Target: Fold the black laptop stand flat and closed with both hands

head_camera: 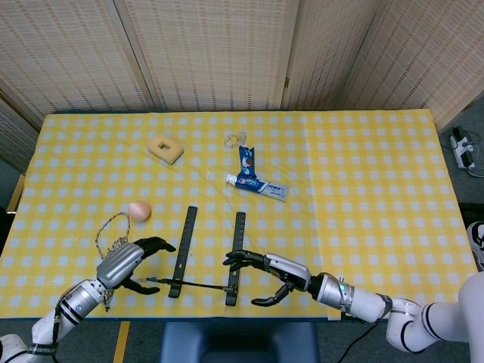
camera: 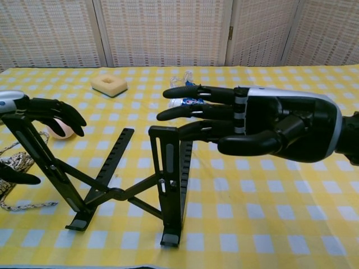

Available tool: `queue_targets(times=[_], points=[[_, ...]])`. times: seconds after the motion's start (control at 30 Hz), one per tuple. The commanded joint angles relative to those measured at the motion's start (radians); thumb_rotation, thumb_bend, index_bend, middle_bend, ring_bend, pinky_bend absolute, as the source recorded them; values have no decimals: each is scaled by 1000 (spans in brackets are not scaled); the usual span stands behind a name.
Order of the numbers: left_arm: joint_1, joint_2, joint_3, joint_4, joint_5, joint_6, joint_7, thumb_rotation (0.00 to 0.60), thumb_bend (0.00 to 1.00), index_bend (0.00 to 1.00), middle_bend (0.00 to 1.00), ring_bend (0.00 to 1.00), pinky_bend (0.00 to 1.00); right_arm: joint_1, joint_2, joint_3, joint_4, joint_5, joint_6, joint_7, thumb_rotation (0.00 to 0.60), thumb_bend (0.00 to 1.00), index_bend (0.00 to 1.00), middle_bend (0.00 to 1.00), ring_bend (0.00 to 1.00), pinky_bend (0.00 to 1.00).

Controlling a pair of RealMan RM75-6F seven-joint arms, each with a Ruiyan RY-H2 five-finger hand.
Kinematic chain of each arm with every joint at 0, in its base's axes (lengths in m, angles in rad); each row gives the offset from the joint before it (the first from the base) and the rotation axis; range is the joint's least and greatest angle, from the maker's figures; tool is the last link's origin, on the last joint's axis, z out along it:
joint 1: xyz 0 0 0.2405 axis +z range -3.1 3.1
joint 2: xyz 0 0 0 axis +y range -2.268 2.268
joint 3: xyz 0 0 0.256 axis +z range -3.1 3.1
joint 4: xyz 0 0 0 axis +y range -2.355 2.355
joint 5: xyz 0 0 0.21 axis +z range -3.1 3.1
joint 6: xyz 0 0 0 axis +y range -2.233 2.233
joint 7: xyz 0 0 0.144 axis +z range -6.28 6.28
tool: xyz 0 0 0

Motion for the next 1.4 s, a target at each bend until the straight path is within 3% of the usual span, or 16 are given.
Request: queue_targets(times=[0.03, 0.27, 0.63, 1.03, 1.4], points=[[16, -51, -12, 13, -43, -32, 99, 600, 135, 323, 301, 212, 274, -4, 9, 6, -8, 9, -6, -5, 600, 316, 114, 142, 158, 19], [35, -131, -30, 36, -107, -66, 213, 600, 179, 445, 300, 240, 289, -14, 7, 16, 6, 25, -25, 10, 600, 315, 114, 141, 154, 18], [57, -194, -49, 83, -160, -81, 265, 600, 229, 500, 305, 255, 315, -27, -11, 25, 36, 25, -39, 37, 600, 315, 114, 139, 151, 18], [71, -202, -44, 62, -157, -84, 236, 600, 239, 518, 312, 257, 312, -35, -23, 31, 49, 22, -52, 48, 600, 316, 114, 138, 147, 18], [89, -225, -49, 62, -177, -85, 219, 600, 327, 547, 328, 267, 316, -42, -29, 35, 59, 26, -60, 54, 600, 315, 114, 138, 144, 18]])
